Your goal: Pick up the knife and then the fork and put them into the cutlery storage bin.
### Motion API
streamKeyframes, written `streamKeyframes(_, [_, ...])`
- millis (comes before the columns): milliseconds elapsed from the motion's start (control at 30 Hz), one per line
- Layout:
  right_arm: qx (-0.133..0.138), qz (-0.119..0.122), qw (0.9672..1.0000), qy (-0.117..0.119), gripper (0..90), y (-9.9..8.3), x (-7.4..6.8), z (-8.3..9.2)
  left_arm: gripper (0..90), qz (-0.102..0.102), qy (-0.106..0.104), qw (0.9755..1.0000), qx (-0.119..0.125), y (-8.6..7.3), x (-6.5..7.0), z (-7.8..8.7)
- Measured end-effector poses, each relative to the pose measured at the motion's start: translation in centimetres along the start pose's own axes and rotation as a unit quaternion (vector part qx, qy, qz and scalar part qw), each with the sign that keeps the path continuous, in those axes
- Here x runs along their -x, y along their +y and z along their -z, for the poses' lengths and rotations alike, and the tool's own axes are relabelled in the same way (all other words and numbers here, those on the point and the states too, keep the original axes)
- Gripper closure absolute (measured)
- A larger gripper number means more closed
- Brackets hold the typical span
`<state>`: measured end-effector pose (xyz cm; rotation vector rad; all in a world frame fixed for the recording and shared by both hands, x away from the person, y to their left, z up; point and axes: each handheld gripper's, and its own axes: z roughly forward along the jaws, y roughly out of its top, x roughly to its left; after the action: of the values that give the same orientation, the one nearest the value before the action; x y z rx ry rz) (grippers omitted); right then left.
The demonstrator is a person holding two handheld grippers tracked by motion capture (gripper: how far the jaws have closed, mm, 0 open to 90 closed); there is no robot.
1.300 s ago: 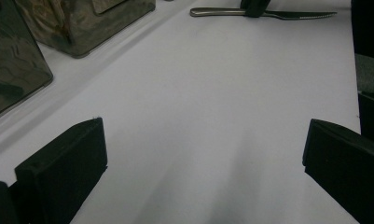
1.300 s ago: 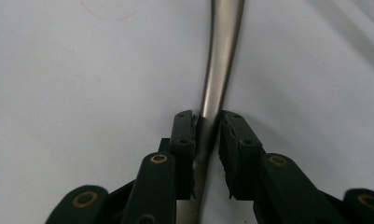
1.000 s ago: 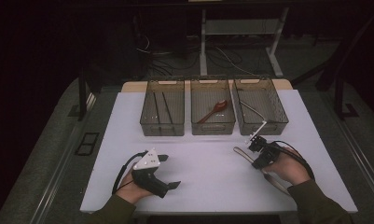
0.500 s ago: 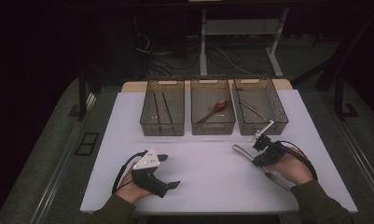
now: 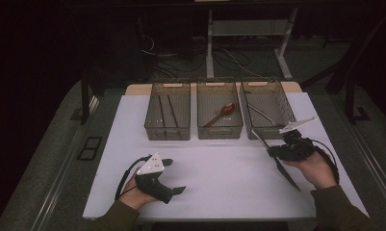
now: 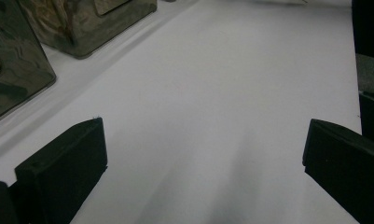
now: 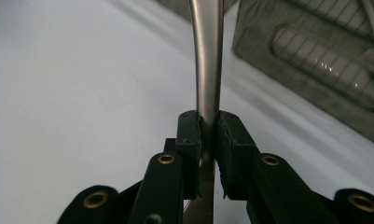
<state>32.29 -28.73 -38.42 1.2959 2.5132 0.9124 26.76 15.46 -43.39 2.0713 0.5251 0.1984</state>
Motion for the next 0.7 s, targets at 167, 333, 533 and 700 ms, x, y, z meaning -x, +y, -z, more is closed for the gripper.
streamKeyframes(167, [0.052, -0.016, 0.9985, -0.005, 79.9, -0.2, 0.9, 1.6, 0.0, 0.000, 0.000, 1.0000, 0.001, 0.0, 0.0, 0.0])
streamKeyframes(333, [0.089, -0.029, 0.9956, 0.000, 79.9, -0.4, 1.4, 2.5, 0.0, 0.002, 0.001, 1.0000, 0.003, 0.0, 0.0, 0.0])
streamKeyframes(533, [0.131, -0.042, 0.9905, -0.008, 79.9, -0.2, 2.3, 3.3, 0.0, 0.003, 0.002, 1.0000, 0.002, 0.0, -0.1, 0.0])
streamKeyframes(700, [0.156, -0.051, 0.9861, -0.026, 79.9, 1.3, 3.7, 4.0, 0.0, 0.005, 0.002, 1.0000, 0.002, -0.1, -0.1, 0.0])
